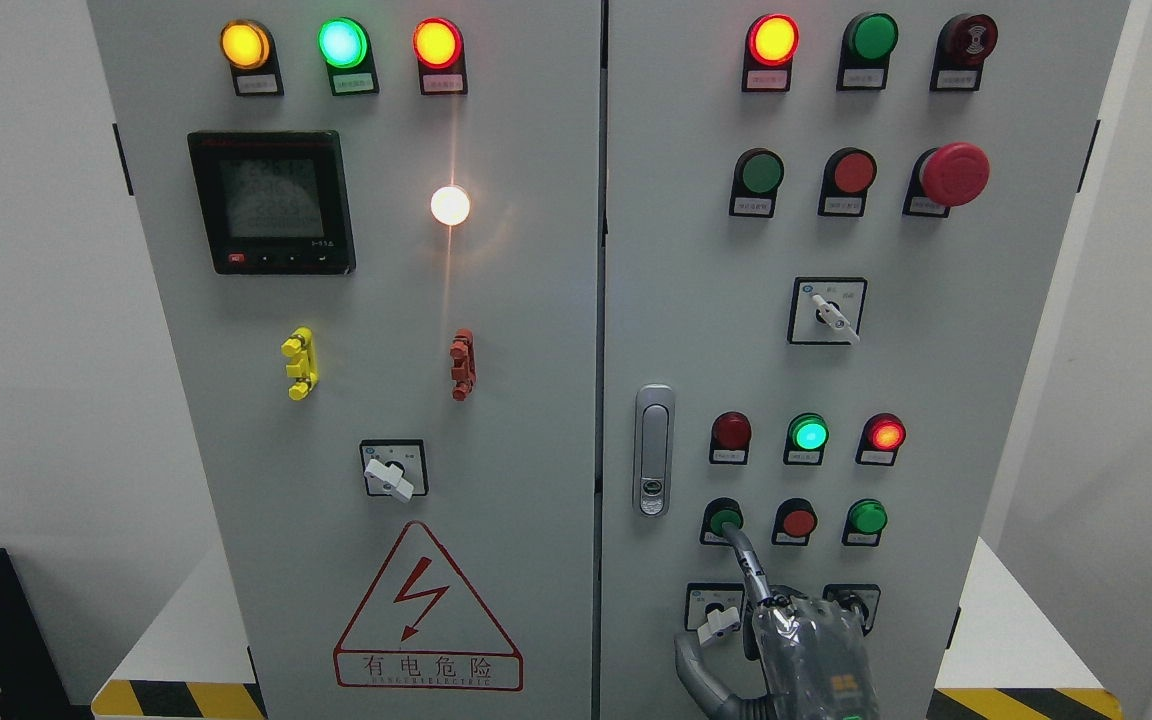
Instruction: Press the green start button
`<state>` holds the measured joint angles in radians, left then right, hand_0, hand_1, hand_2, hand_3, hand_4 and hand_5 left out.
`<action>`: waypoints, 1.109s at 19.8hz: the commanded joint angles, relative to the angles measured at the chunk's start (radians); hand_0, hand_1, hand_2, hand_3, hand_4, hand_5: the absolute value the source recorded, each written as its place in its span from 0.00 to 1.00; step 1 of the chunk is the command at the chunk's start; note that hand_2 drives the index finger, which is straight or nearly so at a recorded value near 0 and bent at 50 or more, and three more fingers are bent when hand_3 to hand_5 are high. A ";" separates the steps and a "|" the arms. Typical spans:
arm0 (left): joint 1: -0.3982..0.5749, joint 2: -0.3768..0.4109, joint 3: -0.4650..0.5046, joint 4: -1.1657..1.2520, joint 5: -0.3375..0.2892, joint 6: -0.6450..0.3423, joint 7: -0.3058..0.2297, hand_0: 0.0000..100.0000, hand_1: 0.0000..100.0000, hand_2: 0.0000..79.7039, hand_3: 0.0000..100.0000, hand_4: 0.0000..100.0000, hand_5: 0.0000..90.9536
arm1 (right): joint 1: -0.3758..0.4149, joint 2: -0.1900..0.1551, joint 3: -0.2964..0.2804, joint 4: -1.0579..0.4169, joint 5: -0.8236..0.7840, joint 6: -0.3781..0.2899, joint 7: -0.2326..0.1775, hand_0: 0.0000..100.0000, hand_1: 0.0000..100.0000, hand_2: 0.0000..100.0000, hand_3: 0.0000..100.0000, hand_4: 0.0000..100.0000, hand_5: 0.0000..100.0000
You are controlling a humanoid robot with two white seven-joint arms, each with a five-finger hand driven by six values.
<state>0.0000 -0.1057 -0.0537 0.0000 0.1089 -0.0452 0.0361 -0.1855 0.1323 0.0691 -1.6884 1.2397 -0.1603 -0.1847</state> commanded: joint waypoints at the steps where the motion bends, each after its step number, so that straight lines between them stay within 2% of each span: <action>1: -0.023 0.000 0.000 -0.028 0.000 0.001 -0.001 0.12 0.56 0.00 0.00 0.00 0.00 | -0.009 0.001 -0.002 0.041 0.001 0.004 0.004 0.41 0.36 0.00 0.93 0.86 0.97; 12: -0.023 0.000 0.000 -0.028 0.000 0.001 -0.001 0.12 0.56 0.00 0.00 0.00 0.00 | -0.012 0.001 -0.002 0.036 -0.002 0.018 0.008 0.42 0.36 0.00 0.93 0.86 0.98; 19: -0.023 0.000 0.000 -0.028 0.000 0.001 -0.001 0.12 0.56 0.00 0.00 0.00 0.00 | -0.006 0.003 0.000 -0.010 -0.023 0.005 0.007 0.43 0.37 0.00 0.93 0.86 0.97; 22: -0.023 0.000 0.000 -0.028 0.000 0.001 -0.001 0.12 0.56 0.00 0.00 0.00 0.00 | 0.023 0.003 0.000 -0.048 -0.074 -0.021 0.008 0.46 0.37 0.00 0.92 0.85 0.94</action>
<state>0.0000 -0.1057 -0.0537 0.0000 0.1089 -0.0452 0.0361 -0.1882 0.1337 0.0687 -1.6793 1.2105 -0.1603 -0.1719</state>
